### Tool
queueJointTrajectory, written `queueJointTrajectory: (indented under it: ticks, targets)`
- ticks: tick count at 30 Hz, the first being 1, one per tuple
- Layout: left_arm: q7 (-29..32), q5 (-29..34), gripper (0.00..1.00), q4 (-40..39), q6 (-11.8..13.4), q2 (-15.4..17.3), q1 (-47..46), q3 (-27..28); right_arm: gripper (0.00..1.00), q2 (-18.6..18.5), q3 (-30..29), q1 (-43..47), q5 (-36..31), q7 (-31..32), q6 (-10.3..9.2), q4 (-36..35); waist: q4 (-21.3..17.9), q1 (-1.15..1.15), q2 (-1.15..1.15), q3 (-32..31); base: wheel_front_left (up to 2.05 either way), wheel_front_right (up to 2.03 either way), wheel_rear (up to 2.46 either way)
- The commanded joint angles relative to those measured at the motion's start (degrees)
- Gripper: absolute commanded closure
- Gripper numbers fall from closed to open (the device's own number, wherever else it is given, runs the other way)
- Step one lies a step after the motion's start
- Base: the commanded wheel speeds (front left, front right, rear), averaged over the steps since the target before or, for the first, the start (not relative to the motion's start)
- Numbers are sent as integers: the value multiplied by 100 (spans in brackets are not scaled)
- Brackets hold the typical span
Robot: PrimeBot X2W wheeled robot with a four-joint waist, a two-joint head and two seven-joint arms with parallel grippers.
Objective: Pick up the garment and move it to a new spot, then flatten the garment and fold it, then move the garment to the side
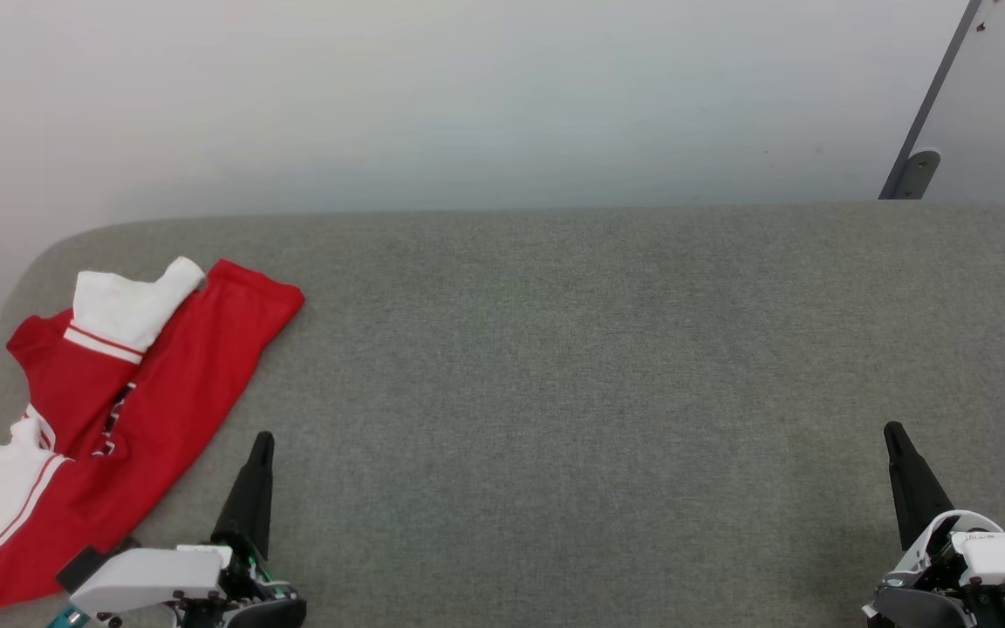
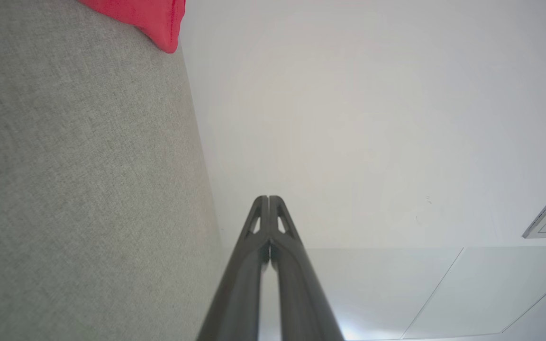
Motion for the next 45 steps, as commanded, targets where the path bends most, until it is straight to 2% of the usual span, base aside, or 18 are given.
queueJointTrajectory:
  ticks: [1, 27, 28, 29, 30, 31, 40, 45]
  targets:
    - [-2, -13, 100, 8, -29, 23, -52, 10, 100, -11, 3, -14, 27, 18, 29, 2, 0, 0, 0, 0, 0, 0, 0]
    - [-2, -13, 100, 8, -29, 23, -52, 11, 100, -11, 3, -14, 27, 18, 29, 2, 0, 0, 0, 0, 0, 0, 0]
    - [-1, 1, 0, 0, 0, 1, -1, -1, 0, 0, -1, -1, 0, -1, 0, 0, 0, 0, 0, 0, 0, 0, 0]
    - [-3, 2, 100, 21, 1, -3, 12, -1, 100, 4, 1, 2, -1, -4, -1, 28, 0, 0, 0, 0, 0, 0, 0]
    - [-4, 2, 100, 65, 8, -16, 51, -4, 100, 12, 4, 25, 0, -6, -4, 82, 0, 0, 0, 0, 0, 0, 0]
    - [-4, 2, 0, 126, 9, -35, 104, -6, 0, 20, 6, 72, 1, -8, -8, 139, 0, 0, 0, 0, 0, 0, 0]
    - [-137, 117, 0, 136, 7, 123, 35, 97, 0, 15, 261, -209, 36, -240, -11, 366, -10, 0, 0, 2, 0, 0, 0]
    - [-335, 406, 0, 128, 6, 336, -16, 40, 0, -32, 434, -467, -290, -384, -9, 530, -18, 0, 0, 8, 0, 0, 0]
